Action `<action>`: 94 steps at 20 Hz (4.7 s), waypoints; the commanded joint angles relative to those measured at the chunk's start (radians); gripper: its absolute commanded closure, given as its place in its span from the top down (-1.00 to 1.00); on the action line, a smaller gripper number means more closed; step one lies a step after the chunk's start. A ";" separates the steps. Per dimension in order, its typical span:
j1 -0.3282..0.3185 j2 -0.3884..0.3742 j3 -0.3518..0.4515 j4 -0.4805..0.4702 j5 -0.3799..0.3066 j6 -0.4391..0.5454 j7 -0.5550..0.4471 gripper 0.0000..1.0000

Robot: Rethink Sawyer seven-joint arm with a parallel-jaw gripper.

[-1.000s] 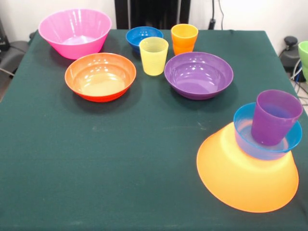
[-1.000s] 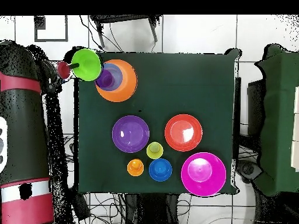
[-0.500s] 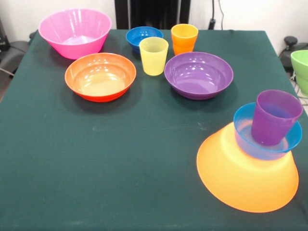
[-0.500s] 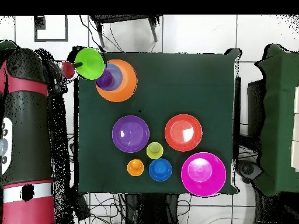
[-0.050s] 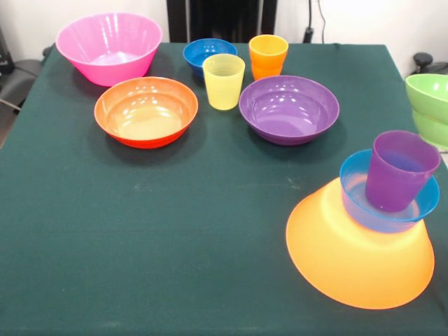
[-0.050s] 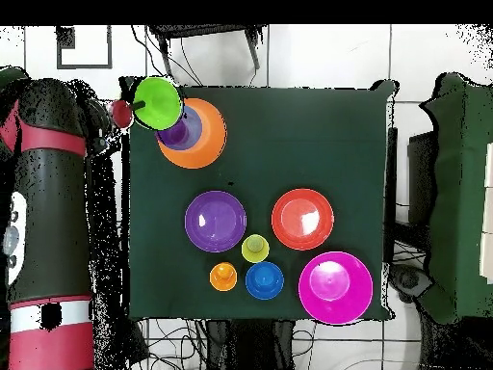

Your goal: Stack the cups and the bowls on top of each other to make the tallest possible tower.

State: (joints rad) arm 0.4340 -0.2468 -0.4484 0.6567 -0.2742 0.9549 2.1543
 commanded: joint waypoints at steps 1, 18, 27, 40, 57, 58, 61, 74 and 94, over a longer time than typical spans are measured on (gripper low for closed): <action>-0.041 -0.003 0.067 0.108 -0.092 -0.056 -0.238 -1.00; -0.045 -0.004 0.078 0.163 -0.105 -0.132 -0.208 -1.00; -0.045 -0.009 0.071 0.195 -0.118 -0.139 -0.232 -1.00; -0.066 -0.029 0.115 0.242 -0.111 -0.090 -0.265 -1.00; -0.068 -0.057 0.155 0.293 -0.078 -0.023 -0.252 -1.00; -0.070 -0.057 0.160 0.293 -0.074 -0.017 -0.253 -1.00; -0.075 -0.058 0.179 0.288 -0.057 0.008 -0.249 -1.00; -0.083 -0.058 0.242 0.274 -0.035 0.051 -0.224 -1.00; -0.088 -0.068 0.288 0.314 0.007 0.134 -0.156 -1.00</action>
State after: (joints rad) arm 0.3717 -0.3248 -0.2930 0.8630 -0.2810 0.9826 2.1543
